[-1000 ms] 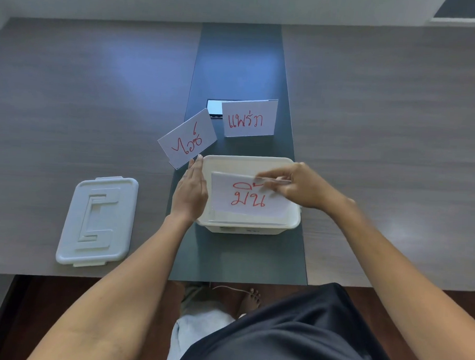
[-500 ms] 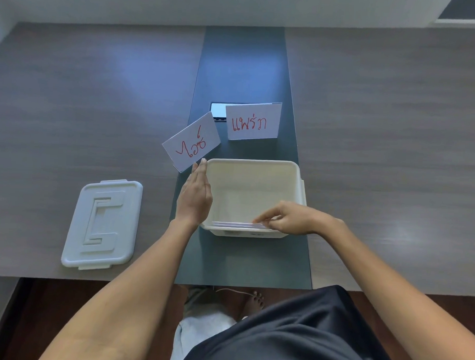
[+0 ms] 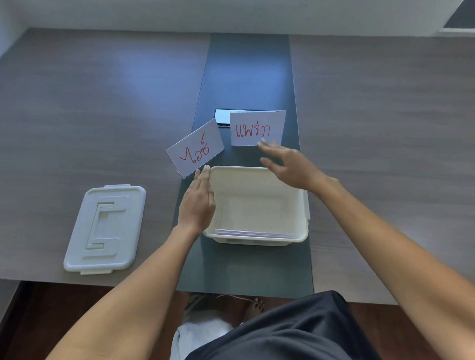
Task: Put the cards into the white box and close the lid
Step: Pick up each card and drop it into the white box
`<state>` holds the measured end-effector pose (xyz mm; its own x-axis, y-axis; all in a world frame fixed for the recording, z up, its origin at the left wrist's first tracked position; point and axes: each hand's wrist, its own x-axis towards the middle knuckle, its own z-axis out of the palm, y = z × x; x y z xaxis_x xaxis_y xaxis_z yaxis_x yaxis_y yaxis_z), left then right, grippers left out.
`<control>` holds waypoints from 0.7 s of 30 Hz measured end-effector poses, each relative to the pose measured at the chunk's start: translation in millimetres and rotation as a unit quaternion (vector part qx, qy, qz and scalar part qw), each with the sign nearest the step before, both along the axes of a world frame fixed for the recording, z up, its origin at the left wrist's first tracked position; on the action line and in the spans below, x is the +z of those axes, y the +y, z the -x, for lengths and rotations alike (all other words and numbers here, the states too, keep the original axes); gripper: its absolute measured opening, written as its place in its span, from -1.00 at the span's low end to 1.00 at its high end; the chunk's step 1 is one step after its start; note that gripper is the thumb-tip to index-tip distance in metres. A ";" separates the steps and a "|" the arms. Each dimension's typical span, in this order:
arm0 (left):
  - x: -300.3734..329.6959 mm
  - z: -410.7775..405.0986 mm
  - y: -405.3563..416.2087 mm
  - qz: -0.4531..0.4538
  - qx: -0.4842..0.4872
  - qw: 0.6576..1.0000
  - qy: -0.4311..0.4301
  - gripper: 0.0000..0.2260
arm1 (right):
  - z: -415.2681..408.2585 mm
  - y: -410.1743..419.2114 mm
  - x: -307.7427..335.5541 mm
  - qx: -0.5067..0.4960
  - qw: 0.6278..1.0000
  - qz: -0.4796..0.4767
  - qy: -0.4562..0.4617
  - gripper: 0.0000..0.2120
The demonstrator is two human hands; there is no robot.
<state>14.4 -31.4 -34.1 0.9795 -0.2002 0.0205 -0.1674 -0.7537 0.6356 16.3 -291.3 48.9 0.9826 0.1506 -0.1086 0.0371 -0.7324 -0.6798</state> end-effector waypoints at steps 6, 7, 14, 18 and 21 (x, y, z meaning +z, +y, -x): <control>0.6 0.1 -0.5 -0.009 -0.001 1.000 -0.005 -0.53 | -50.4 -4.5 -19.7 0.010 0.980 0.188 -0.062 -0.46; 0.5 -0.1 -0.6 -0.009 -0.001 1.000 -0.005 -0.54 | -56.5 -5.4 -23.3 0.014 0.976 0.208 -0.069 -0.46; 0.1 0.3 -0.5 -0.019 -0.002 1.000 -0.007 -0.53 | -99.3 -17.1 -43.8 0.022 0.952 0.299 -0.056 -0.41; 1.5 0.7 -0.8 -0.019 0.000 1.000 -0.007 -0.53 | -127.0 -24.1 -44.7 0.010 0.948 0.317 -0.031 -0.38; 0.9 1.4 -1.1 -0.021 -0.002 1.000 -0.004 -0.53 | -146.6 -27.9 -44.7 0.004 0.949 0.316 -0.010 -0.38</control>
<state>13.0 -32.4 -33.2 0.9786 -0.2047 0.0193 -0.1749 -0.7794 0.6016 162.8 -319.2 4.2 0.9844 0.0697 -0.1617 0.0533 -0.9932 -0.1033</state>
